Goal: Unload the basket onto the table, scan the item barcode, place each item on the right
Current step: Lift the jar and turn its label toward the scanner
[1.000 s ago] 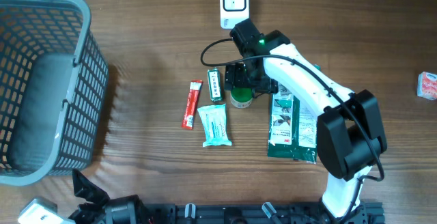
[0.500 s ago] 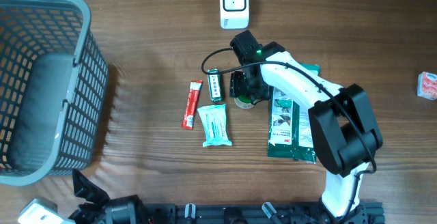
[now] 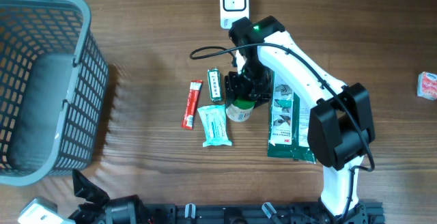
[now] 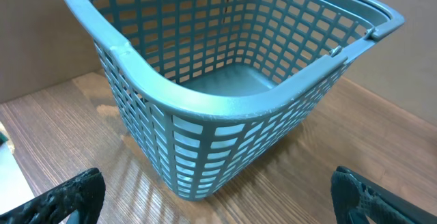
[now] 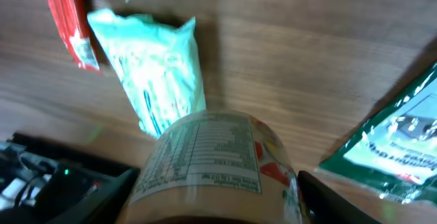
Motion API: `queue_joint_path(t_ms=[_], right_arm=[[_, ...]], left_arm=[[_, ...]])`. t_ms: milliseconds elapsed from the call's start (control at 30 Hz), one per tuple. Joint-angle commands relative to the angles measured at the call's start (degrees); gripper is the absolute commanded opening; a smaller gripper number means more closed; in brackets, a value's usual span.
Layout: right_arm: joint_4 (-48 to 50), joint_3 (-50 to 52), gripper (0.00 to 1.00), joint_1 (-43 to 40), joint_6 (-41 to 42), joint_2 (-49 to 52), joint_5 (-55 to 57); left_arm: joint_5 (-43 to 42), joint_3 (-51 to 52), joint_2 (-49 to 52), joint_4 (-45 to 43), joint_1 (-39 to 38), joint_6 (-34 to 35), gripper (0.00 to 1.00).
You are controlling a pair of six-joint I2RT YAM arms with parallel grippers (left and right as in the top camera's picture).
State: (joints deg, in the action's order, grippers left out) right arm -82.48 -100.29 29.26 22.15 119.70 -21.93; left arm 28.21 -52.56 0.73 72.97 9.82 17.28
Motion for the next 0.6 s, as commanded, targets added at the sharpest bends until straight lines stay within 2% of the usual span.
queue_joint_path(t_ms=[0,167,367,467,567], right_arm=[[-1.0,-1.0,0.61,0.0,-1.6,-0.1,-3.0],[-2.0,-1.0,0.61,0.0,-1.6,-0.1,-3.0],[10.6,-5.3,0.58,-1.1,-1.1,-0.1,-1.7],[21.6,-7.0,0.58,-2.0,-1.1,-0.1,9.0],[40.4,-6.1,0.59,-2.0,-1.2,0.0,25.2]], left_arm=[[0.3,-0.1,-0.4,-0.2,0.3,0.1,1.00],[0.3,-0.1,-0.4,-0.2,0.3,0.1,1.00],[0.3,-0.1,-0.4,-0.2,0.3,0.1,1.00],[0.3,-0.1,-0.4,-0.2,0.3,0.1,1.00],[0.3,-0.1,-0.4,-0.2,0.3,0.1,1.00]])
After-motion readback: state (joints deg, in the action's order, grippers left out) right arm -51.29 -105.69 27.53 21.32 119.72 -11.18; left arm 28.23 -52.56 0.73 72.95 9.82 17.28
